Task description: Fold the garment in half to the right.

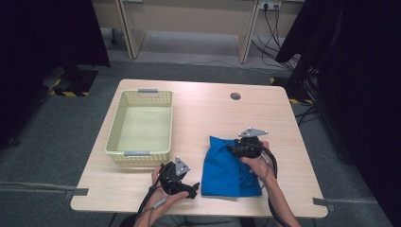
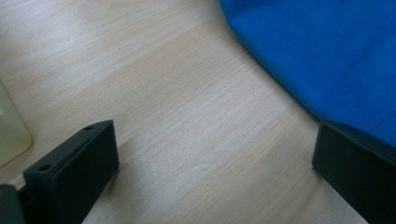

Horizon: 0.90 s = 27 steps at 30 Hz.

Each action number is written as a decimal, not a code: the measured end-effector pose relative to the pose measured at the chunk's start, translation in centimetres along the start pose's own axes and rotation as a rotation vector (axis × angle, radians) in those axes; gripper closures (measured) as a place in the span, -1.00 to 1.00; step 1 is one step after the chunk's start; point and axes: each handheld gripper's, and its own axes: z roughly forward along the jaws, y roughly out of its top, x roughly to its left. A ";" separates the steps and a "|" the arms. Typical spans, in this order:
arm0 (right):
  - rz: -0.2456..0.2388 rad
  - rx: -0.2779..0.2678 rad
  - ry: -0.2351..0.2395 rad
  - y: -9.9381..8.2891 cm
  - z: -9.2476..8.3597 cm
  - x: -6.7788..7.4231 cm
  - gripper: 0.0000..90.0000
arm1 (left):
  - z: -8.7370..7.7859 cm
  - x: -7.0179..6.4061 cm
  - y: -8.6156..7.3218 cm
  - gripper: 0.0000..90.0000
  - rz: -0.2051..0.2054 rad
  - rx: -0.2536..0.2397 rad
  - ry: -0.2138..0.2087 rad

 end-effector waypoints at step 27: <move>0.034 0.025 0.016 -0.2 0.4 -0.4 0.24 | 0.0 0.0 0.0 -1.00 -0.005 0.000 0.004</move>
